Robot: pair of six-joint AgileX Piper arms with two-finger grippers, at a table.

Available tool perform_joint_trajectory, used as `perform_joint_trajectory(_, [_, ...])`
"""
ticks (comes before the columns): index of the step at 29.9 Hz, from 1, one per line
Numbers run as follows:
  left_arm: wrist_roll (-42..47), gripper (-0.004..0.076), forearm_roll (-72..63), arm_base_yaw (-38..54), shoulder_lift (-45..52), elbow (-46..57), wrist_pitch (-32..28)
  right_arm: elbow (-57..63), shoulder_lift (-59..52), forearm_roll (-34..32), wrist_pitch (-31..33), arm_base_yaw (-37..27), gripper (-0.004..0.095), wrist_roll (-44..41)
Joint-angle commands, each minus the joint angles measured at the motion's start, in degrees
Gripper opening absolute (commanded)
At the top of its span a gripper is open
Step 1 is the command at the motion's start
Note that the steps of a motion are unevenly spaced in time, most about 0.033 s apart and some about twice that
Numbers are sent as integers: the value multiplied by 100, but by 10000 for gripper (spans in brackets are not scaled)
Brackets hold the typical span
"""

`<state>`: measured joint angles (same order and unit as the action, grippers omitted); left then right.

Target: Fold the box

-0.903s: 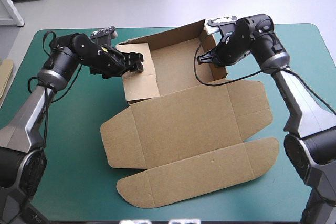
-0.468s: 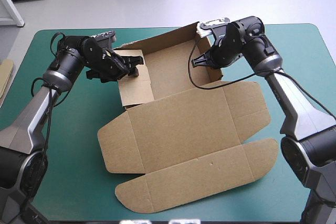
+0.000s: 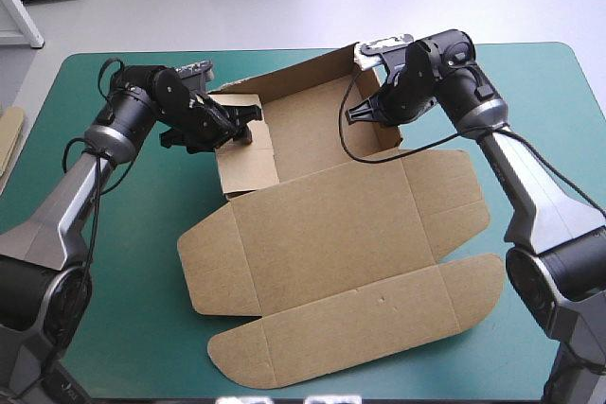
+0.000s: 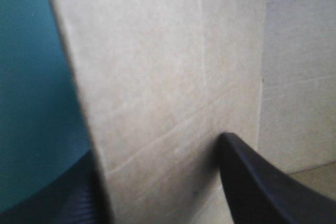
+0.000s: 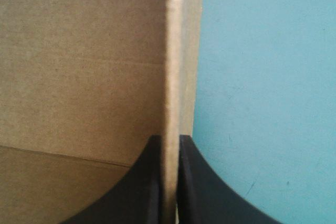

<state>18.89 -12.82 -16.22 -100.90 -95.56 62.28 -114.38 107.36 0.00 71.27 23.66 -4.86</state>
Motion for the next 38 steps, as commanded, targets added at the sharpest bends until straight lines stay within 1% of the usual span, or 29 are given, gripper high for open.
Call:
perform_joint_trajectory(1, [47,258,-159,-13,110,-201,-167,-162,-320,108,-164,10,1,2])
perform_joint_trajectory(3, [47,98,-169,-13,99,-201,-179,-162,-320,108,-164,10,1,2])
perform_joint_trajectory(4, [37,33,-169,-13,99,-201,-205,-162,-320,108,-176,10,1,18])
perform_joint_trajectory(5, [37,-6,-169,-13,99,-201,-247,-162,-320,91,-176,10,1,28])
perform_joint_trajectory(9, [37,-8,-169,-13,119,-201,-435,-162,-320,63,-165,10,1,28])
perform_joint_trajectory(13, [37,-8,-169,-13,156,-215,-683,-162,-207,50,8,10,1,28])
perform_joint_trajectory(17, [14,-9,-24,-13,156,-406,-637,-64,-99,44,8,63,1,-38])
perform_joint_trajectory(19, [28,-8,414,-13,156,-531,-609,-64,-35,0,8,75,1,-83])
perform_joint_trajectory(22, [44,-8,938,-13,73,-825,-288,-52,40,0,8,121,1,-253])
perform_joint_trajectory(25, [34,-8,1422,-13,-158,-1183,209,-52,154,90,8,200,2,-409])
perform_joint_trajectory(31, [-374,-8,1363,-13,-818,-1861,880,-44,298,0,28,287,2,-713])
perform_joint_trajectory(33, [-471,-8,1317,-13,-1040,-2037,1010,-30,307,38,28,287,2,-763])
perform_joint_trajectory(38, [-550,-8,1237,-13,-1377,-2346,1067,254,307,-91,28,287,2,-861])
